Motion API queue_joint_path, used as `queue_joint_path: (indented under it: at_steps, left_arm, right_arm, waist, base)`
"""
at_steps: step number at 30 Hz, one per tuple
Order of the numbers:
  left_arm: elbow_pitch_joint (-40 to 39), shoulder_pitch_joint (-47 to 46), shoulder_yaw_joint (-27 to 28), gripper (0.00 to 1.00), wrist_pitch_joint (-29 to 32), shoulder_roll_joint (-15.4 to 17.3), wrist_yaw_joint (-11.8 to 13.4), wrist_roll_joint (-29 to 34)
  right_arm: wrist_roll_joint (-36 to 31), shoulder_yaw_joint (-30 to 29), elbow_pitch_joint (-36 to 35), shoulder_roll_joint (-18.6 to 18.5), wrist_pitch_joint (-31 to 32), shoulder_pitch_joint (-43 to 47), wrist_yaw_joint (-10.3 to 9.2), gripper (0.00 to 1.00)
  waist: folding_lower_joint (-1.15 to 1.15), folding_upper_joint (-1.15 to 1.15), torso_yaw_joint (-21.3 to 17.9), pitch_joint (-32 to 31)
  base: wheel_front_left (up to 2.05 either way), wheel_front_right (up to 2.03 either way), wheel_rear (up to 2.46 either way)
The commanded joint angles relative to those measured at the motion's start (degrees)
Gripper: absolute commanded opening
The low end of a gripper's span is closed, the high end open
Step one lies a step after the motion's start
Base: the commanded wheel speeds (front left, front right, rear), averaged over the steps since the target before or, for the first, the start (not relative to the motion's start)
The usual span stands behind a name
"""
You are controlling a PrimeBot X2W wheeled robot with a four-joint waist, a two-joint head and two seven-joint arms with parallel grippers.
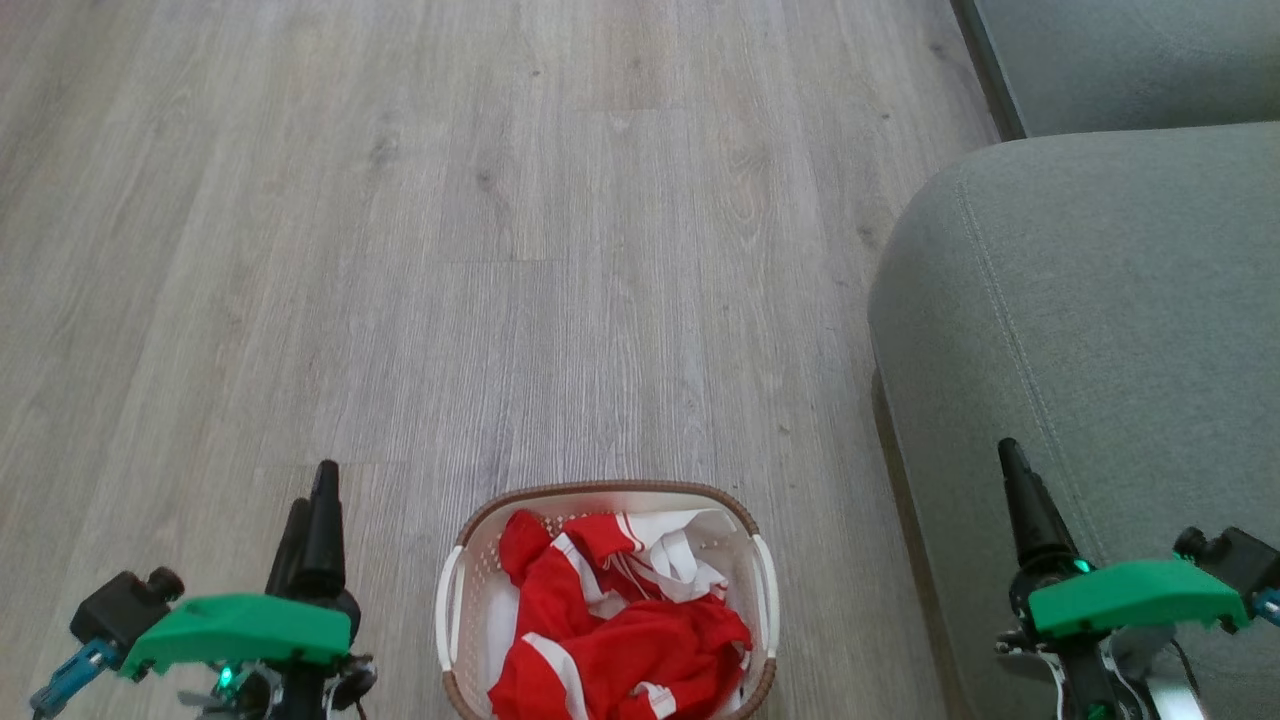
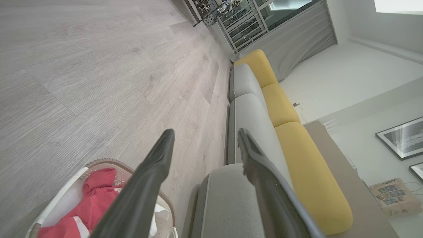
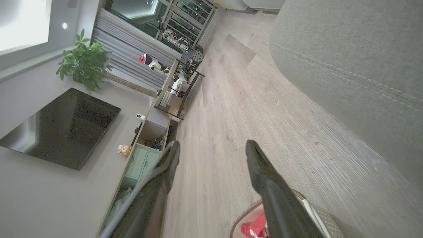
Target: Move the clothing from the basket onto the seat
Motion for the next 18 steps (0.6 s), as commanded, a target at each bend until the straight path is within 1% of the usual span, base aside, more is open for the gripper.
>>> queue_joint_path:
  at_steps: [1, 2, 18]
  left_arm:
    - [-2.6, -0.8, 0.3, 1.00, -0.8, 0.7, 0.3, 2.5]
    - [-2.6, -0.8, 0.3, 1.00, -0.8, 0.7, 0.3, 2.5]
    - [-4.6, 1.8, -0.5, 1.00, -3.5, 0.9, 1.6, 15.8]
  right_arm:
    - [-2.2, 0.8, -2.6, -0.5, -1.0, -1.8, 0.00, 1.00]
    - [-2.2, 0.8, -2.6, -0.5, -1.0, -1.8, 0.00, 1.00]
    - [-13.9, 2.8, -4.1, -0.5, -3.7, -1.4, -0.01, 1.00]
  waist:
    - [0.00, 0.00, 0.0, 0.0]
    - [0.00, 0.00, 0.0, 0.0]
    - [0.00, 0.00, 0.3, -0.2]
  base:
    - [0.00, 0.00, 0.00]
    - [0.00, 0.00, 0.00]
    - [0.00, 0.00, 0.00]
